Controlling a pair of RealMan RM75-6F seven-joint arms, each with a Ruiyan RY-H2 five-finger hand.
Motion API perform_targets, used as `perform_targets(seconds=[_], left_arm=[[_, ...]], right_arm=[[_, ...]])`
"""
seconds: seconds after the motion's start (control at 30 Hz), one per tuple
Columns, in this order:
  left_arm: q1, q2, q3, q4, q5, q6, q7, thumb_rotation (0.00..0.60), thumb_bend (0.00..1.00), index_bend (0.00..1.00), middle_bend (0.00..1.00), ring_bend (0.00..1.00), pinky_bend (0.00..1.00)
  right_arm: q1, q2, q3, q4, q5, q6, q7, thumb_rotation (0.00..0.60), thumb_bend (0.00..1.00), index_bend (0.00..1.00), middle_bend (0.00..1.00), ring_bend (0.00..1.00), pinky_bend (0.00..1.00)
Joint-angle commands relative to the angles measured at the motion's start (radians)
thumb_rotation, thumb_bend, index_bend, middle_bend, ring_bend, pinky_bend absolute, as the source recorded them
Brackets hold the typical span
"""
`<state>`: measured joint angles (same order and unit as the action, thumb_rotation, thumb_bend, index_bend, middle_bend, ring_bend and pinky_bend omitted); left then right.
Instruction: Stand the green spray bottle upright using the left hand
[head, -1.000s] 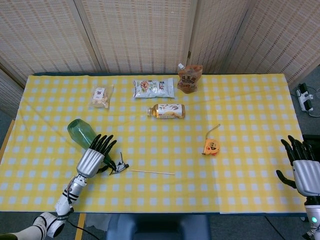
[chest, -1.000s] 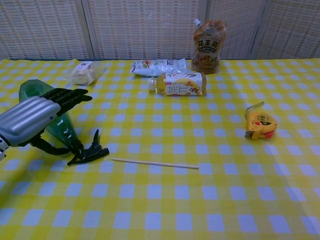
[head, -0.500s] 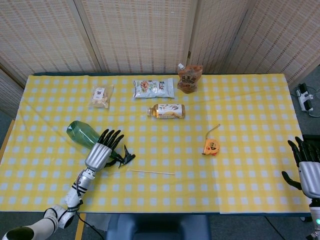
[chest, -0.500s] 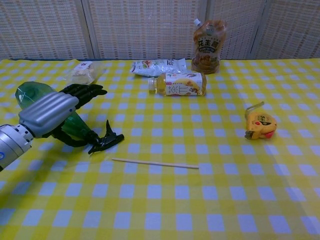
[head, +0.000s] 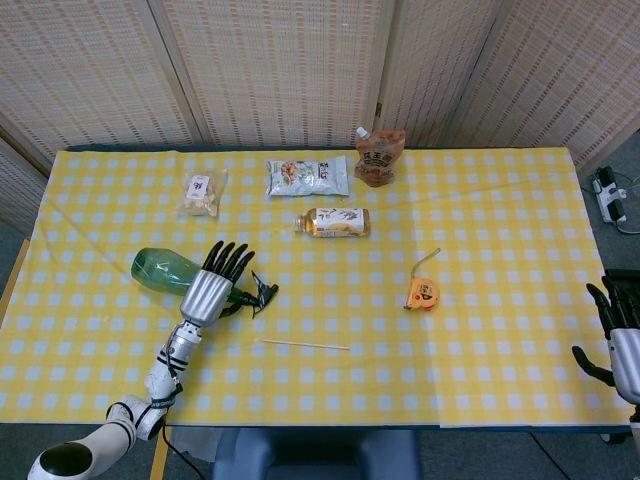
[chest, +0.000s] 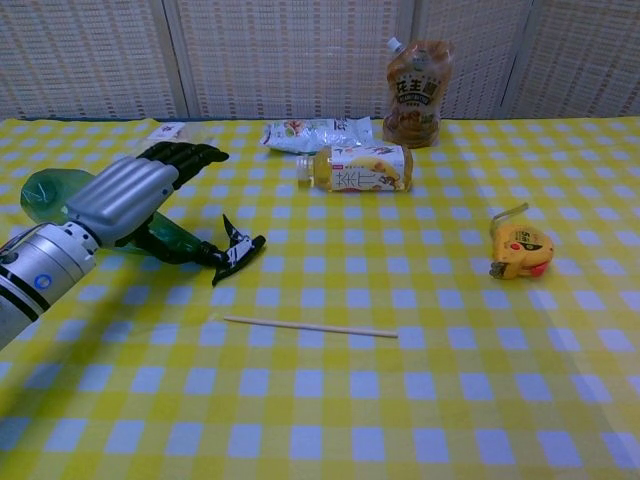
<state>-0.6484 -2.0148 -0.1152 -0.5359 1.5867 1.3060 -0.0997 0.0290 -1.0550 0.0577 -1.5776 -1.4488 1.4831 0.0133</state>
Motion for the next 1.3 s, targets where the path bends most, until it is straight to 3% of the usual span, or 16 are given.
perform_targets(seconds=[0.03,0.1,0.17,0.2,0.27,0.43,0.53,0.57,0.6,0.63,0.87,1.13,1.3], left_arm=[[0.02,0.038,0.019,-0.08,0.011,0.039,0.046,0.6,0.17,0.17,0.2,0.32,0.49],[0.033,0.067,0.027,-0.17,0.017,0.067,0.031,0.6,0.17,0.2,0.25,0.5,0.73],[0.04,0.098,0.037,-0.251,0.03,0.086,0.028,0.6,0.18,0.23,0.3,0.68,0.88],[0.042,0.12,0.042,-0.296,0.038,0.095,0.055,0.6,0.18,0.25,0.33,0.75,0.95],[0.042,0.149,0.048,-0.355,0.052,0.106,0.11,0.6,0.18,0.28,0.38,0.81,1.0],[0.045,0.215,0.049,-0.504,0.044,0.08,0.224,0.6,0.18,0.31,0.45,0.86,1.0],[0.045,0.242,0.049,-0.552,0.028,0.047,0.296,0.6,0.18,0.35,0.71,0.89,1.0],[0.046,0.248,0.048,-0.565,0.019,0.033,0.316,0.6,0.17,0.36,0.87,0.93,1.0],[0.045,0.257,0.049,-0.585,0.004,0.008,0.337,0.6,0.17,0.37,0.96,0.97,1.0],[0.045,0.265,0.048,-0.599,-0.01,-0.013,0.351,0.6,0.17,0.38,0.99,0.99,1.0],[0.038,0.315,0.023,-0.688,-0.163,-0.184,0.491,0.6,0.18,0.36,1.0,1.0,1.0],[0.024,0.31,-0.006,-0.677,-0.2,-0.198,0.534,0.6,0.21,0.35,1.0,1.0,1.0],[0.017,0.311,-0.018,-0.665,-0.237,-0.224,0.562,0.6,0.33,0.36,1.0,1.0,1.0]], right_arm=[[-0.003,0.003,-0.006,-0.004,-0.014,0.007,0.003,0.6,0.31,0.0,0.0,0.0,0.0],[-0.006,0.004,-0.008,-0.006,-0.024,0.013,0.005,0.6,0.31,0.0,0.0,0.0,0.0],[-0.006,0.005,-0.009,-0.007,-0.026,0.013,0.008,0.6,0.31,0.0,0.0,0.0,0.0],[-0.005,0.006,-0.009,-0.008,-0.026,0.011,0.009,0.6,0.31,0.0,0.0,0.0,0.0],[-0.004,0.008,-0.012,-0.01,-0.031,0.008,0.01,0.6,0.31,0.0,0.0,0.0,0.0],[-0.008,0.012,-0.017,-0.014,-0.052,0.019,0.017,0.6,0.31,0.0,0.0,0.0,0.0],[-0.011,0.015,-0.018,-0.015,-0.057,0.025,0.023,0.6,0.31,0.0,0.0,0.0,0.0],[-0.012,0.016,-0.019,-0.015,-0.06,0.027,0.025,0.6,0.31,0.0,0.0,0.0,0.0],[-0.012,0.016,-0.02,-0.015,-0.062,0.028,0.026,0.6,0.31,0.0,0.0,0.0,0.0],[-0.013,0.017,-0.02,-0.015,-0.063,0.029,0.027,0.6,0.31,0.0,0.0,0.0,0.0],[-0.012,0.018,-0.021,-0.016,-0.062,0.023,0.025,0.6,0.31,0.0,0.0,0.0,0.0],[-0.007,0.017,-0.017,-0.02,-0.044,0.004,0.012,0.6,0.31,0.0,0.0,0.0,0.0],[-0.002,0.016,-0.014,-0.017,-0.031,-0.012,0.008,0.6,0.31,0.0,0.0,0.0,0.0]])
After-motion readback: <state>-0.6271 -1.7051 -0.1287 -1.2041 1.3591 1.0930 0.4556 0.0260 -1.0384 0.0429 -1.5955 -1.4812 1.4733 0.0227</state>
